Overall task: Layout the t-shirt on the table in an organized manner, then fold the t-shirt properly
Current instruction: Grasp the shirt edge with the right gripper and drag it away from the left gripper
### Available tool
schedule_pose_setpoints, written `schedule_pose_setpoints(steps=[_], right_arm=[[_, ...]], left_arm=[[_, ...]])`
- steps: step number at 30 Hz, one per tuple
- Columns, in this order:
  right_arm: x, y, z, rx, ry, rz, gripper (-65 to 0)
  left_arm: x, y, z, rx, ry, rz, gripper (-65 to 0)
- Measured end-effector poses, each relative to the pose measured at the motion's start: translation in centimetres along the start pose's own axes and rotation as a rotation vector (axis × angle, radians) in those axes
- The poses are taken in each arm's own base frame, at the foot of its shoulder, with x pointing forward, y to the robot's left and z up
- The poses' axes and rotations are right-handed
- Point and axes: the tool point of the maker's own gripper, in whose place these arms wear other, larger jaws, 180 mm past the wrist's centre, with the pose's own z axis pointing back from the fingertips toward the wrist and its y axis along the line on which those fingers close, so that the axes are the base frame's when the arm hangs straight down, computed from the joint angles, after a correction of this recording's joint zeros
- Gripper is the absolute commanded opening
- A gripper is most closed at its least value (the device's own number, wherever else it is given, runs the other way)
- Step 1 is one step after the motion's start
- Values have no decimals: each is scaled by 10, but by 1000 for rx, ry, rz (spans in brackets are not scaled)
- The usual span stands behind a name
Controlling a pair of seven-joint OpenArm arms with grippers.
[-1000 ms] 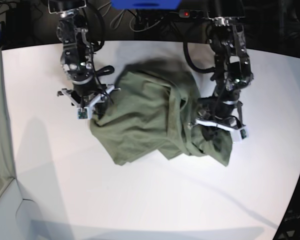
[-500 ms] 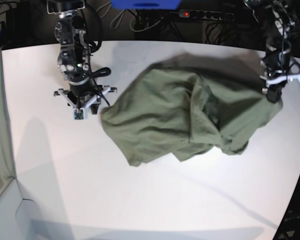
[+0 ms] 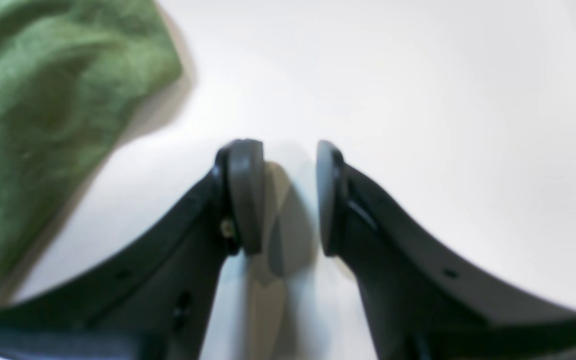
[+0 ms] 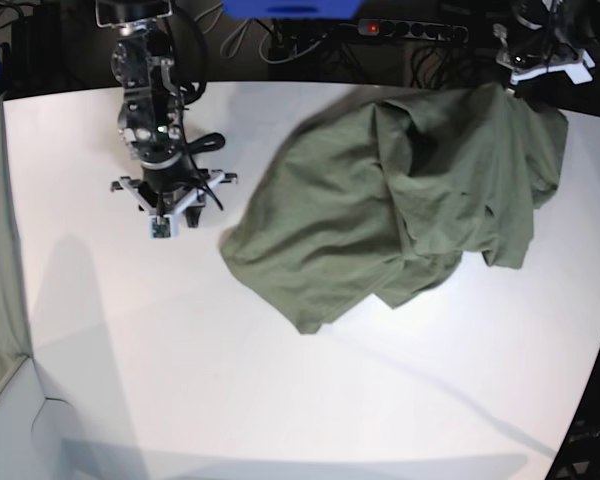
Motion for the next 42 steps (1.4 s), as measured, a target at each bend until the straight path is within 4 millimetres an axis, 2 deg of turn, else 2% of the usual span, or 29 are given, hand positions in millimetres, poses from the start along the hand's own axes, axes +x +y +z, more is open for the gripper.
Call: schedule_pose_setpoints(steps=[2,4,6,9,13,15,17,20,25,27,30,33,35,38,40,42], right_arm=[[0,0,0,0,0,0,-456],[-2,0,2,0,3,0,-456],[-3,0,3,0,2,1,-456],[-4,-1,4,-1,4,5,-456],[-4,-1,12,0,14,6,-456],[4,-1,14,1,-3,9,-456],[25,0,13,3,-53,10,-456],[50,18,4,46,-63,40,-436],[86,41,-10,95,-49,76,-322],[105,52,-12,115,-71,107,-279],[127,79,-16,173,-106,163,-227],[129,102,-23,214,-95,219,-214],[126,115,-32,233,-76,250,-214],[118,129,-54,253,-44,250,-213],[108,128,-68,248,-10,257,-213],[101,120,-80,228,8,266,-214]], left_arm=[[-5,-9,1,-20,55,-8,-397],[-2,-15,2,-34,78,-2,-319],[10,-20,1,-44,64,1,-282],[10,-27,2,-60,109,3,-280],[38,-40,16,-96,41,-12,-280],[46,-51,24,-154,28,19,-280],[55,-55,28,-195,8,59,-280],[73,-56,32,-217,-50,90,-280],[110,-92,21,-309,-142,71,-277],[111,-87,15,-262,-144,47,-276],[118,-82,7,-183,-170,8,-276],[128,-88,-1,-140,-205,-46,-276],[127,-87,-8,-98,-198,-110,-277],[110,-82,-29,-48,-117,-179,-278],[99,-88,-43,-62,-80,-195,-279],[97,-90,-54,-69,-94,-205,-279]])
